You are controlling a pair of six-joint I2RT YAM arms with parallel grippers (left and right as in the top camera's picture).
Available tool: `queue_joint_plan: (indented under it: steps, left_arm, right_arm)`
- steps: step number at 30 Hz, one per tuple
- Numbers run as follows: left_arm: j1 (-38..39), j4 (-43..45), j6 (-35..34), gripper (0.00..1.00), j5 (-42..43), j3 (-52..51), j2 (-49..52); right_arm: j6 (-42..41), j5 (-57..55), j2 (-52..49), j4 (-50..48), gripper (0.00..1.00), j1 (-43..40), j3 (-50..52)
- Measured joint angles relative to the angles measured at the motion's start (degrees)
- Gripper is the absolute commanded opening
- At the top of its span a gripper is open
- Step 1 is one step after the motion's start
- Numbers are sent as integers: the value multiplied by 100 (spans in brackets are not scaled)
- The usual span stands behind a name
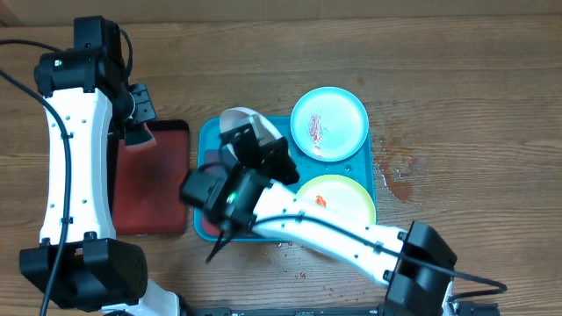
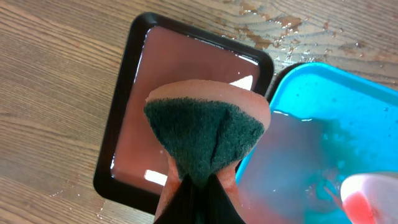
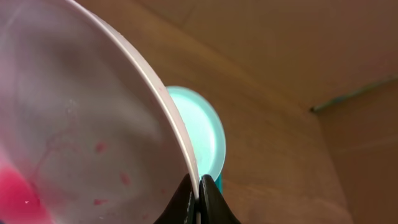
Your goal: Clean dirty plates on tray and stack at the side
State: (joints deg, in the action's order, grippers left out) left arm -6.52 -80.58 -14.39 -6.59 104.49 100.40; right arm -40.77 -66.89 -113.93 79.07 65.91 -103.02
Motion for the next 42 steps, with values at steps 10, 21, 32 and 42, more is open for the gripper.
queue_joint_plan:
  steps: [10, 21, 32, 42]
  left_arm:
    - [0, 2, 0, 4, -2, -15, 0]
    - [0, 2, 0, 4, -2, -17, 0]
    - [0, 4, 0, 4, 0, -22, 0]
    - [0, 26, 0, 4, 44, -26, 0]
  right_arm:
    - [-155, -920, 0, 26, 4, 304, 0]
    - [-166, -1460, 0, 22, 4, 302, 0]
    - [-1045, 308, 0, -205, 4, 17, 17]
    - [-1554, 4468, 17, -2393, 4, -1731, 1714]
